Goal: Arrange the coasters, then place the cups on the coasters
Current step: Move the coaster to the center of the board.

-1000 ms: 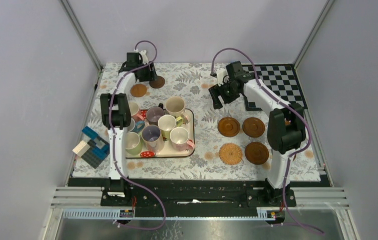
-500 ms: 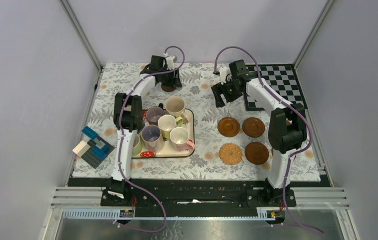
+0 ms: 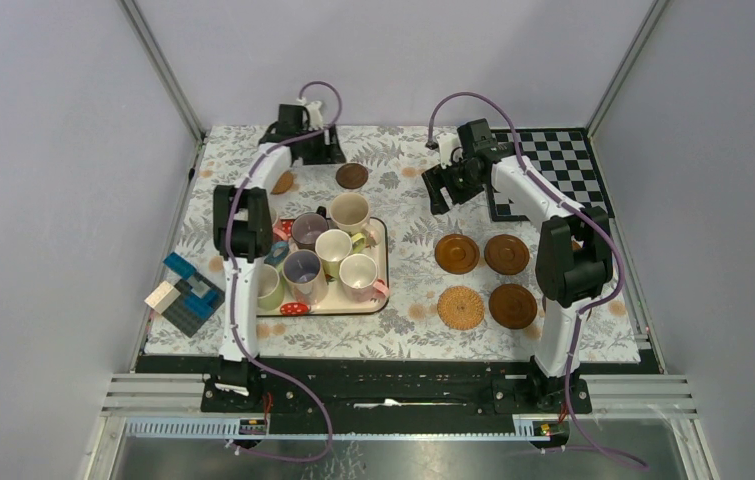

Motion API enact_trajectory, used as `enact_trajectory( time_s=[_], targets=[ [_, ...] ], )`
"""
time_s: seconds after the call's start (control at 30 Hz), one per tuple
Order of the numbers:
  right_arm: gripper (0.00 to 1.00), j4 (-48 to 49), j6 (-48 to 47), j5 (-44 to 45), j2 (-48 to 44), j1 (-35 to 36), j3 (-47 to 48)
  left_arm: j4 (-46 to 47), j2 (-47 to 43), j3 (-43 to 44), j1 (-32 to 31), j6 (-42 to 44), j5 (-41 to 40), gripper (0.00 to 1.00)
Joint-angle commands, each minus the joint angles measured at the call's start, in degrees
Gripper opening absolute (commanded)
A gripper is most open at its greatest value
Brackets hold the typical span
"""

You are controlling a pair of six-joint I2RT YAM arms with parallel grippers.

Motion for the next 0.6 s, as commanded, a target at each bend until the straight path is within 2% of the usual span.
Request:
enact_trajectory(
  time_s=[0.0,0.3,0.57],
  targets=[
    [0.83,-0.2,0.3,-0.8,-1.7,-0.2,1.9,2.6,-1.9,2.6,1.2,-0.8,-5.2,0.66],
    [0.83,-0.5,0.2,0.1,-2.3,-0.2,1.5,2.5,1.3,3.4,0.9,-2.8,-0.2,0.63],
    [0.83,-0.2,-0.2,0.7,-2.9,-0.2,1.0,1.9,-1.8,-4.3,-2.2,-2.7,3.3,0.61]
  ],
)
